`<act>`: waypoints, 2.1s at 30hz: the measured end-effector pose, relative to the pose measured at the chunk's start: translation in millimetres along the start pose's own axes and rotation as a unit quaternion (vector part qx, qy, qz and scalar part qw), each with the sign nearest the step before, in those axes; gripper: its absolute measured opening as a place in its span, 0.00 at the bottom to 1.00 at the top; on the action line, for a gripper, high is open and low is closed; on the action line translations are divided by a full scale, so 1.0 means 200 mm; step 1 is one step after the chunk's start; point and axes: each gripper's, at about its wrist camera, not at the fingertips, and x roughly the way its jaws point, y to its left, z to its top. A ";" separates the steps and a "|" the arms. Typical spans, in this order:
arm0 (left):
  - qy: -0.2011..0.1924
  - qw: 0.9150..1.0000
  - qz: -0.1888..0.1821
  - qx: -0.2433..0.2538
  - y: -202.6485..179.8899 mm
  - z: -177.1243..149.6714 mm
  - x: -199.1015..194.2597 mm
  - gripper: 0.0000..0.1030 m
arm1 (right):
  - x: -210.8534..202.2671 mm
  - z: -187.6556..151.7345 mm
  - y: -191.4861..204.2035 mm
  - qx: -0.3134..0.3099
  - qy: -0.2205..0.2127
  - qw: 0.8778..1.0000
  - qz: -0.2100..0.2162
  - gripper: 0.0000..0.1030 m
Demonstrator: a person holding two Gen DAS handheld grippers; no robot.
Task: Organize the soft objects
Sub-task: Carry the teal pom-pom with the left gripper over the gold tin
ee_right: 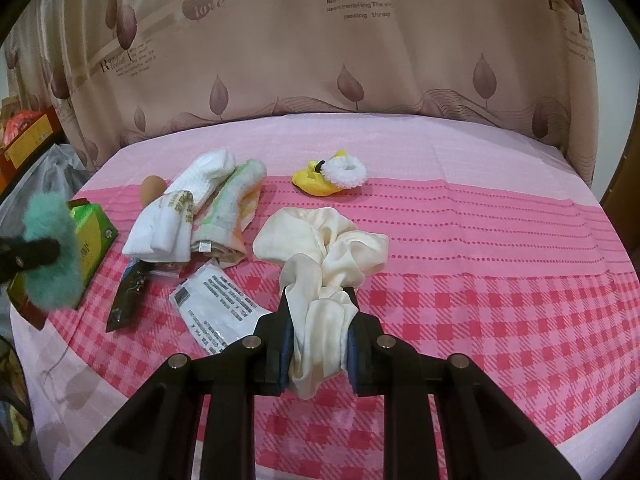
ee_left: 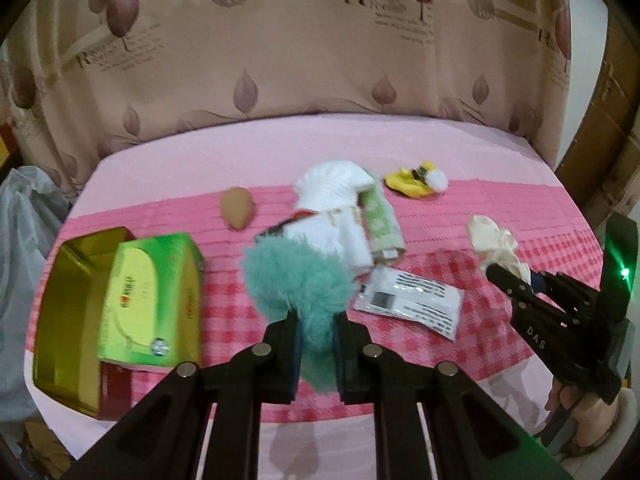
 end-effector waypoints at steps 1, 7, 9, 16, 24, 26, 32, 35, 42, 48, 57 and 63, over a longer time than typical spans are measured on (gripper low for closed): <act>-0.004 1.000 0.005 -0.001 0.02 0.00 -0.01 0.12 | 0.00 0.00 0.00 -0.002 0.001 1.000 0.000 0.19; -0.024 0.999 0.039 -0.014 0.15 0.01 -0.09 0.12 | 0.03 -0.02 0.02 -0.011 0.006 1.000 -0.005 0.19; -0.028 0.998 0.046 -0.022 0.21 0.02 -0.10 0.12 | 0.03 -0.02 0.03 -0.013 0.006 1.000 -0.007 0.19; -0.040 0.993 0.091 -0.066 0.49 0.02 -0.14 0.12 | 0.04 -0.03 0.04 -0.020 0.007 1.000 -0.013 0.19; -0.037 0.981 0.151 -0.116 0.85 -0.02 -0.14 0.12 | 0.04 -0.03 0.05 -0.019 0.003 1.000 -0.017 0.19; -0.034 0.978 0.165 -0.125 0.93 -0.04 -0.13 0.12 | 0.04 -0.03 0.04 -0.017 -0.001 1.000 -0.020 0.19; -0.024 0.969 0.190 -0.153 1.13 -0.12 -0.11 0.12 | 0.03 -0.03 0.03 -0.014 -0.005 1.000 -0.026 0.19; -0.016 0.966 0.197 -0.168 1.21 -0.16 -0.08 0.12 | 0.02 -0.03 0.02 -0.014 -0.009 0.999 -0.029 0.19; 0.012 0.958 0.209 -0.198 1.38 -0.26 0.02 0.12 | -0.02 -0.02 0.02 -0.014 -0.022 0.999 -0.035 0.19; 0.028 0.951 0.217 -0.218 1.48 -0.32 0.09 0.12 | -0.04 -0.03 0.05 -0.016 -0.027 0.999 -0.039 0.19; 0.037 0.945 0.226 -0.233 1.54 -0.36 0.11 0.13 | -0.06 -0.04 0.09 -0.019 -0.031 0.998 -0.041 0.19; 0.048 0.941 0.224 -0.247 1.57 -0.38 0.13 0.15 | -0.06 -0.04 0.09 -0.021 -0.031 0.998 -0.041 0.19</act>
